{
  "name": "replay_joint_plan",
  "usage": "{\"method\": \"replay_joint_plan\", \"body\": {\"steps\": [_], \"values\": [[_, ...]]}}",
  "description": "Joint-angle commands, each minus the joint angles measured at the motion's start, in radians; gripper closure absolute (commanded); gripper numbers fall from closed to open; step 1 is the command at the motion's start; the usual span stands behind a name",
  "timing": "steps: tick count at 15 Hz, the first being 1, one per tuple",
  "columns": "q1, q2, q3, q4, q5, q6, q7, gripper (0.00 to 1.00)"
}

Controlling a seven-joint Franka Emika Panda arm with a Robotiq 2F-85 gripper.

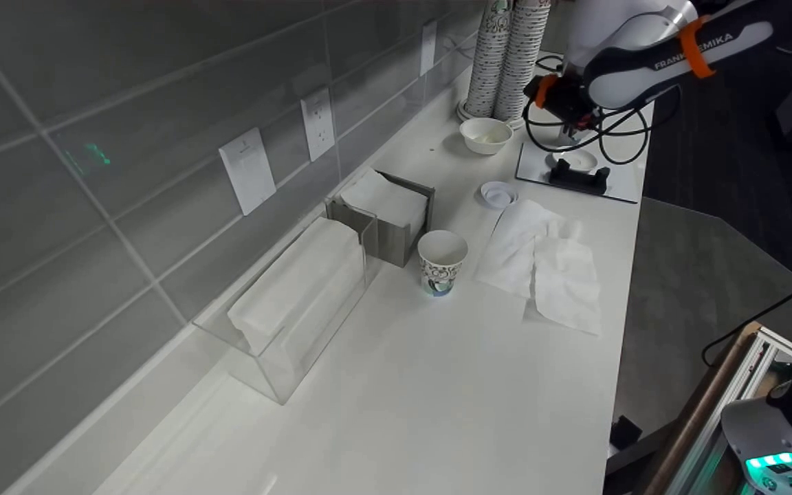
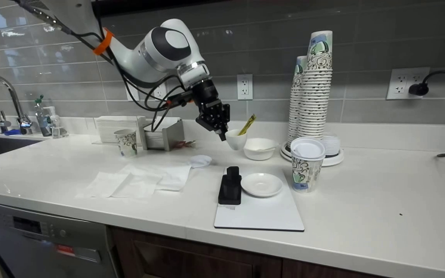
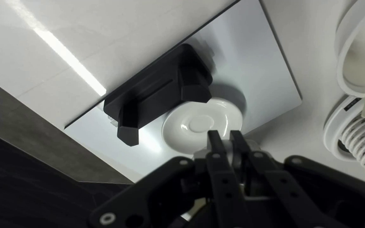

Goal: Move the white mug to the saucer next to the black object

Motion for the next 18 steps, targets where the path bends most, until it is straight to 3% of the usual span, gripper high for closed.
{"method": "replay_joint_plan", "body": {"steps": [1, 5, 11, 18], "values": [[-0.025, 0.082, -0.011, 0.079, 0.061, 0.027, -0.004, 0.97], [-0.046, 0.161, -0.030, 0.140, 0.132, 0.073, -0.014, 0.97], [-0.060, 0.257, -0.057, 0.222, 0.245, 0.035, -0.018, 0.97], [-0.060, 0.347, -0.100, 0.291, 0.285, 0.007, 0.006, 0.97]]}}
